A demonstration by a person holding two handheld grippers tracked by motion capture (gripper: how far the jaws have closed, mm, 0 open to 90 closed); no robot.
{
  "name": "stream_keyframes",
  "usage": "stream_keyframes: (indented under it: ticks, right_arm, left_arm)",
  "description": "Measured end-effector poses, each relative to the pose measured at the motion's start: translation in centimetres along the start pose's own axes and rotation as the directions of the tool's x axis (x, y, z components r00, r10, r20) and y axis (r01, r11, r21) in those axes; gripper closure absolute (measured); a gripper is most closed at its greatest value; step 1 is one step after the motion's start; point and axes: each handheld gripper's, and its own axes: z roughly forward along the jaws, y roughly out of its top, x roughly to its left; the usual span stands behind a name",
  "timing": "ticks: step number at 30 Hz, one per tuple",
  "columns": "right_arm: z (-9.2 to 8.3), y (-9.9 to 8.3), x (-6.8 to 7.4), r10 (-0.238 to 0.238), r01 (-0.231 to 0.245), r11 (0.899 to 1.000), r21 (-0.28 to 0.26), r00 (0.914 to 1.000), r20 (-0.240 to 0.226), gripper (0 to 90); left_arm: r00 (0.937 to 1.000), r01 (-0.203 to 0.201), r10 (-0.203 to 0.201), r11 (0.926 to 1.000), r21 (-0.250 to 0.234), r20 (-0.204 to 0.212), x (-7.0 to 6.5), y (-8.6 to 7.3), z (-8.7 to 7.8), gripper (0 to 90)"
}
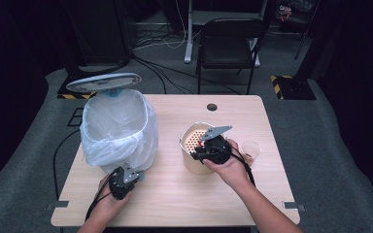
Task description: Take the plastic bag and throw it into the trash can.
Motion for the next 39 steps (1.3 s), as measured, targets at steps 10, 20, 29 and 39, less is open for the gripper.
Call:
stream_keyframes:
  ticks: [10, 20, 29, 39]
  right_arm:
    - [0.6, -0.7, 0.4, 0.006, -0.006, 0.999, 0.032, 1.0000, -0.002, 78.1]
    - [0.8, -1.4, 0.7, 0.023, -0.023, 0.999, 0.034, 0.9996, 0.015, 80.4]
    - [-0.1, -2.5, 1.4, 0.035, -0.035, 0.999, 0.018, 0.9994, 0.002, 80.2]
    - [-1.6, -4.1, 2.8, 0.043, -0.043, 0.999, 0.008, 0.9991, -0.002, 80.1]
  left_arm:
    - [1.0000, -0.001, 0.001, 1.0000, 0.004, -0.005, 0.0, 0.0, 0.0, 90.0]
    - [1.0000, 0.000, 0.000, 1.0000, 0.003, -0.005, 0.0, 0.0, 0.0, 90.0]
    - [0.9997, -0.021, 0.022, 0.9998, 0.005, -0.008, 0.1, 0.0, -0.1, 90.0]
    - [1.0000, -0.001, 0.001, 1.0000, 0.005, -0.007, -0.1, 0.0, 0.0, 90.0]
